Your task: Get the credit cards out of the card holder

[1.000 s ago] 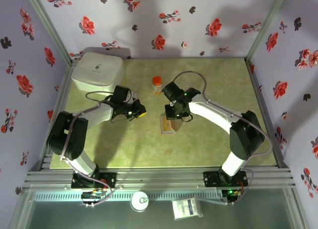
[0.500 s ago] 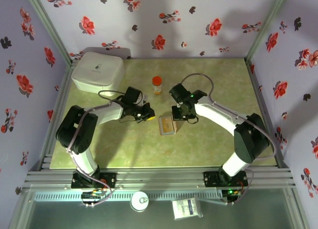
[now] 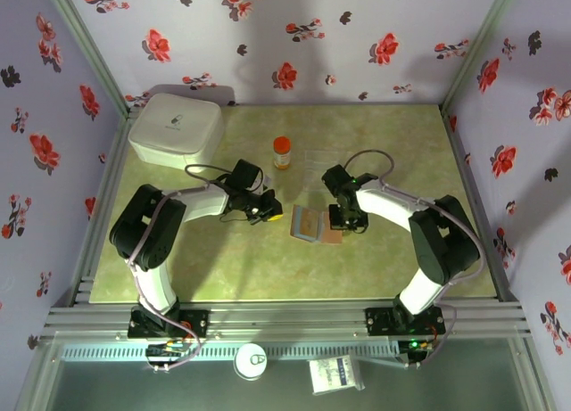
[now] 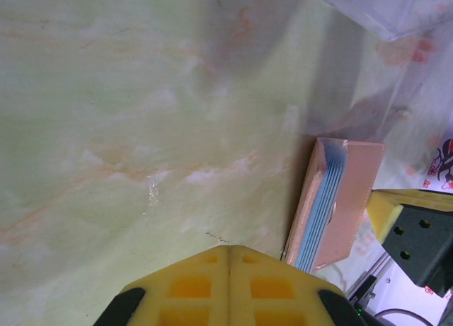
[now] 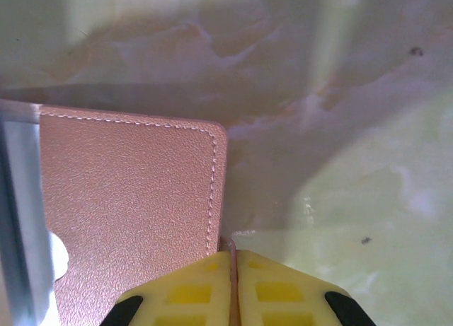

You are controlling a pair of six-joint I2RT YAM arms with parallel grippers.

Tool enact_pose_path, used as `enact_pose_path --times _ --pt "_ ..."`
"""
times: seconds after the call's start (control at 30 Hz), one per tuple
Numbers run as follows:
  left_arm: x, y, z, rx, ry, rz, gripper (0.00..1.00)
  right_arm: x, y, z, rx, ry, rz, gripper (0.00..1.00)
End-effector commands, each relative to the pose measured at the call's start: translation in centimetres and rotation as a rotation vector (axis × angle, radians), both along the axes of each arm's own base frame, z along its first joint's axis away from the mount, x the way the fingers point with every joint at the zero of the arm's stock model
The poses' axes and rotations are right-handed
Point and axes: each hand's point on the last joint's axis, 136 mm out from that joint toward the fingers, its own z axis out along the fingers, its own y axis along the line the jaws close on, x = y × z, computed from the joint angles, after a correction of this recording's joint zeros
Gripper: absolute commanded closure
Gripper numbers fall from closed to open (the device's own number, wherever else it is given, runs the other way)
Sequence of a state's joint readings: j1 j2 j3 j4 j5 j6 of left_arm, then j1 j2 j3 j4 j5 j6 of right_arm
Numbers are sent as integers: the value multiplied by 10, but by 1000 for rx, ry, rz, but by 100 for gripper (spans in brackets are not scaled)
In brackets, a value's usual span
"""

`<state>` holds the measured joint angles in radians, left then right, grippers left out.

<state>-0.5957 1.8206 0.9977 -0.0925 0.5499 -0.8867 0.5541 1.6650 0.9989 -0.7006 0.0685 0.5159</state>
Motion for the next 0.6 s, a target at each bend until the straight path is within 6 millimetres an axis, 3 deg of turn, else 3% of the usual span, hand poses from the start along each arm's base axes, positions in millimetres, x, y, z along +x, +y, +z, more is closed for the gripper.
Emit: enact_pose_path --times 0.0,0.37,0.57 --pt "2 0 2 24 -7 -2 100 8 12 -2 56 -19 12 92" --pt "2 21 20 156 -77 0 100 14 46 5 120 -33 96 91" --pt "-7 22 10 169 -42 -16 100 14 51 1 107 -28 104 91"
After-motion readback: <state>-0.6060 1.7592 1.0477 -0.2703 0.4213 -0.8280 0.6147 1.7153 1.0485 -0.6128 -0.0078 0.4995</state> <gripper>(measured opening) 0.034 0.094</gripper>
